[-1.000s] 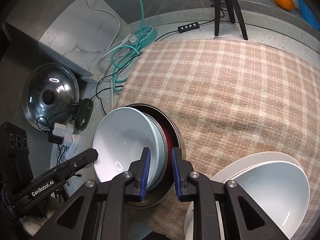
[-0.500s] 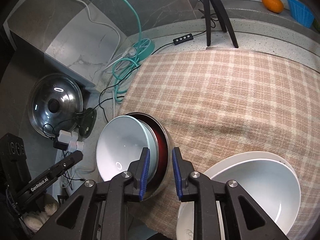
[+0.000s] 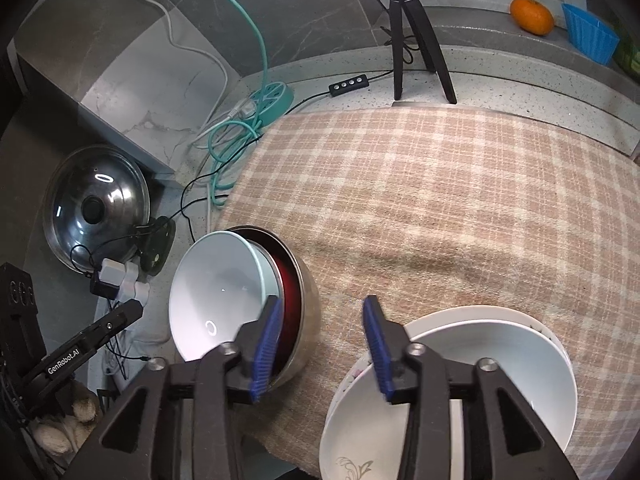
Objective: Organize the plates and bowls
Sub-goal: 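Open both tools to release the pale blue bowl, then close both tools on the rim of the nested bowl stack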
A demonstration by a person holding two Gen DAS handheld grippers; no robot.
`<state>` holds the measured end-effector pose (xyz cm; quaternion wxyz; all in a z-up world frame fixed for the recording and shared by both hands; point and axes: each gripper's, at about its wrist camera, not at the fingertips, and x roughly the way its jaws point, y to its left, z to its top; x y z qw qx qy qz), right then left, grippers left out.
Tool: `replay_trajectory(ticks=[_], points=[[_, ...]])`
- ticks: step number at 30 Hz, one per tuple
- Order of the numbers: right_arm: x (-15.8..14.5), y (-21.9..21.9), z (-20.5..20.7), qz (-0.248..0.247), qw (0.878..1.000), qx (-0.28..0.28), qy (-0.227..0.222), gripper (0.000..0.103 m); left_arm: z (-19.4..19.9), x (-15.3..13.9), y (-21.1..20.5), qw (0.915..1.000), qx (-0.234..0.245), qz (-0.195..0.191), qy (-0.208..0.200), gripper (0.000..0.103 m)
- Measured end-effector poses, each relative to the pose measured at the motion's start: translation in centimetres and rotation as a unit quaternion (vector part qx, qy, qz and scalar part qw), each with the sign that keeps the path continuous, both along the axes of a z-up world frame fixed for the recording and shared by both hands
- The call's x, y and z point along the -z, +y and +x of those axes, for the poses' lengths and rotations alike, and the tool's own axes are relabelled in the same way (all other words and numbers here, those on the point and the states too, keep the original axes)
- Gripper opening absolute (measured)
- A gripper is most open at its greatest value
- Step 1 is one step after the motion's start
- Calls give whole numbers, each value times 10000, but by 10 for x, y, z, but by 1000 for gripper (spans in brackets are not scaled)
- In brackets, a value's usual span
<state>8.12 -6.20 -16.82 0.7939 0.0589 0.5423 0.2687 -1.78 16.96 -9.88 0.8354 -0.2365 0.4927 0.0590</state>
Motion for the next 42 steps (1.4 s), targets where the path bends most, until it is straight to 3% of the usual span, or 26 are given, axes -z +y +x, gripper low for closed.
replay_trajectory(ticks=[8,19,29,42], points=[[11,0,4,-6,9998,-26,184,46,4,15,6,9985,8,-536,111,16],[25,2,13,268,9979,73,584,45,7,26,5,9978,81,-630,165,16],[32,12,13,166,9978,37,647,27,12,33,4,9978,106,-610,231,15],[36,23,12,53,9975,-148,686,16,19,41,1,9972,159,-627,368,7]])
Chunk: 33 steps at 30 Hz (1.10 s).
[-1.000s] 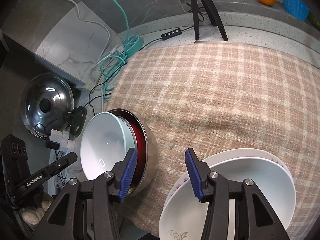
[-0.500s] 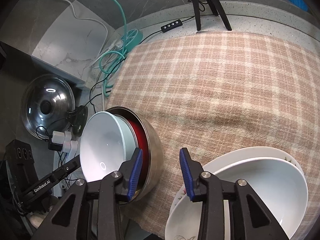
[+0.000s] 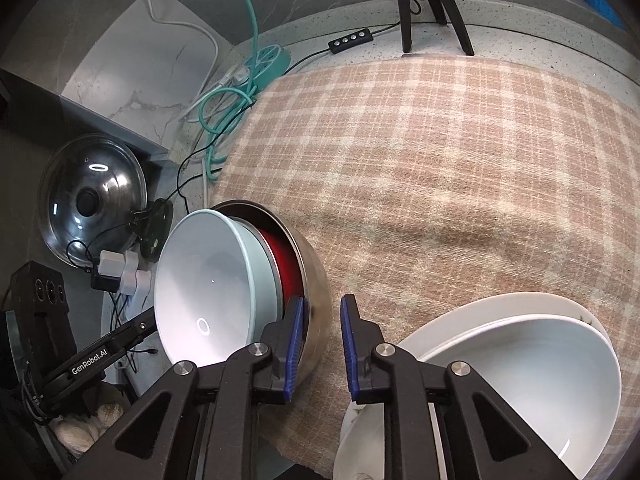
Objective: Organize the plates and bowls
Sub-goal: 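Close both tools on the rim of the nested bowl stack, then lift the nested bowls with both tools and carry them over the plates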
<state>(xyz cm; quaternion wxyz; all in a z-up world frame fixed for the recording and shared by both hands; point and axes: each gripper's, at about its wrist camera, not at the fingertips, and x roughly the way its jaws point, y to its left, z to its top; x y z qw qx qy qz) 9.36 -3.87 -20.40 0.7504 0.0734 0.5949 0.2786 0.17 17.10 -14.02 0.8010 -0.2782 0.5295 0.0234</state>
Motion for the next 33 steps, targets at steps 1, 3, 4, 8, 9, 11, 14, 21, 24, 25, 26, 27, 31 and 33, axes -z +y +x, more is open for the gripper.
replay_trajectory(ticks=[1,3,4,8,9,11,14,21,24,25,26,27,31,33], points=[[0,1,0,1,10000,-17,12,14,0,0,0,10000,1,-2,3,7],[1,3,-1,-3,10000,-46,31,12,0,0,0,10000,3,-6,9,7],[2,4,-2,-6,10000,-72,42,10,1,0,0,10000,2,-10,14,7],[1,6,-3,-76,9999,-104,-22,10,0,0,0,10000,-5,-1,22,7],[1,6,-3,-79,9999,-97,-20,10,0,0,0,10000,-3,12,21,7],[1,6,-3,-117,9999,-98,-38,10,1,0,-1,10000,13,43,20,7],[0,7,-5,-166,9997,-115,-97,10,0,0,-1,10000,15,84,13,7],[-3,3,-9,-170,9997,-77,-140,10,-1,-6,-7,9998,71,186,-40,7],[-6,1,-11,-182,9996,-77,-191,10,-2,-10,-10,9997,86,196,-74,7],[-8,0,-12,-189,9996,-70,-214,10,-2,-12,-10,9997,86,203,-92,7],[-10,0,-13,-189,9995,-69,-239,10,-2,-14,-11,9997,90,211,-111,7],[-12,-1,-13,-186,9995,-70,-256,10,-2,-16,-12,9996,99,220,-136,7],[-21,-5,-17,-170,9993,-54,-336,10,-3,-24,-16,9994,136,243,-224,7],[-26,-8,-19,-158,9991,-42,-389,10,-4,-28,-18,9992,166,251,-263,7]])
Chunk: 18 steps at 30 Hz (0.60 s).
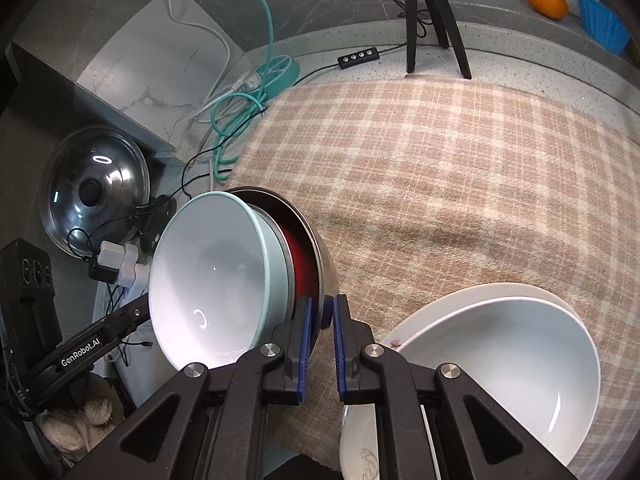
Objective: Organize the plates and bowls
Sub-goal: 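Lift the nested bowls with both tools and carry them over the plates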
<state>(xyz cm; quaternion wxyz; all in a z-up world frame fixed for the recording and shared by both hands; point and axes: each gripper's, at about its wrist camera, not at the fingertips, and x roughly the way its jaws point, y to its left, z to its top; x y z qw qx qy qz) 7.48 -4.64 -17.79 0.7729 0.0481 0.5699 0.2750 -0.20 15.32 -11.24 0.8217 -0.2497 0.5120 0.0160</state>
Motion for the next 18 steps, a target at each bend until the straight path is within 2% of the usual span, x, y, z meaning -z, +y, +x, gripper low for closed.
replay_trajectory(ticks=[18], points=[[-31,-55,-16,169,9987,402,-253,10,9,-31,-45,9981,528,-29,-306,7]])
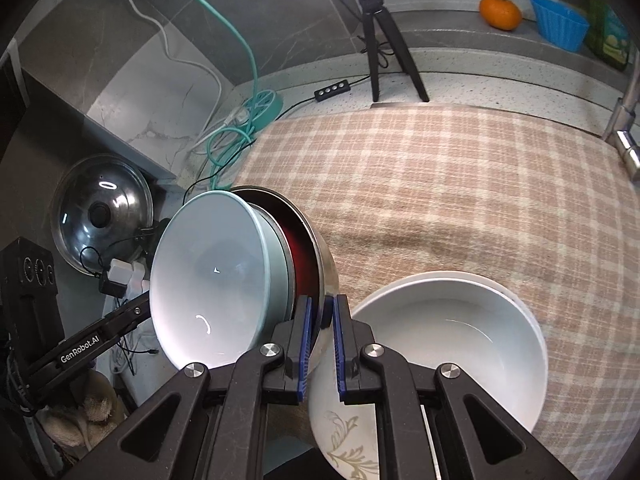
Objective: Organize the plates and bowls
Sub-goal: 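Lift the nested bowls with both tools and carry them over the plates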
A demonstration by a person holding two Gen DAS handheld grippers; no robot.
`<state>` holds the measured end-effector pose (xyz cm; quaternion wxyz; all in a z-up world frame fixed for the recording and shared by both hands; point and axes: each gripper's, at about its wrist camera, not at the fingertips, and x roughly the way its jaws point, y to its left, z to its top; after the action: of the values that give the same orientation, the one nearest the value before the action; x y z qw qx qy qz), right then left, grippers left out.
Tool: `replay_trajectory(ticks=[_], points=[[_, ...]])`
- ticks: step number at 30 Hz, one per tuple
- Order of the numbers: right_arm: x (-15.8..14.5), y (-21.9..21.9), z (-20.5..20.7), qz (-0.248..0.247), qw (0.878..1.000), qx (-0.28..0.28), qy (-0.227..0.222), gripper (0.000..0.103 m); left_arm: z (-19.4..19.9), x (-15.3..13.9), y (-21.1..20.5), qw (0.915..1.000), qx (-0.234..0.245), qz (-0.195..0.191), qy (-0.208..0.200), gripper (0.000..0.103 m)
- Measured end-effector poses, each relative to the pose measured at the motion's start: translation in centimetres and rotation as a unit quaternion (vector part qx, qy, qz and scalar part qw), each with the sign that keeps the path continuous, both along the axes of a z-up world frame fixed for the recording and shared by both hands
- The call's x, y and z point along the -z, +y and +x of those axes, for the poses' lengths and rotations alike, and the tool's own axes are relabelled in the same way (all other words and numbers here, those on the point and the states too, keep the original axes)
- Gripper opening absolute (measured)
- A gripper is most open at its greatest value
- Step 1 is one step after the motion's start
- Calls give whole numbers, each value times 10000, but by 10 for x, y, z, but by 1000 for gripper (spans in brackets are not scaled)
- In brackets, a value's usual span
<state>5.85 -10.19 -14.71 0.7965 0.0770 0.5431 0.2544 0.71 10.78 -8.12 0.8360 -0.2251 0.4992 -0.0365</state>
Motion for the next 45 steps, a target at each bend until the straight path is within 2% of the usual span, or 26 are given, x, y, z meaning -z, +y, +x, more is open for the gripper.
replay_trajectory(ticks=[11,26,45], points=[[-8,-56,-16,46,9988,486,-12,10,9,-7,-46,9984,566,-40,-42,7],[1,-120,-37,-42,9934,1132,150,10,15,8,-102,9912,1298,-53,240,7],[17,-139,-55,-32,9899,1363,397,10,11,17,-120,9871,1546,65,417,7]])
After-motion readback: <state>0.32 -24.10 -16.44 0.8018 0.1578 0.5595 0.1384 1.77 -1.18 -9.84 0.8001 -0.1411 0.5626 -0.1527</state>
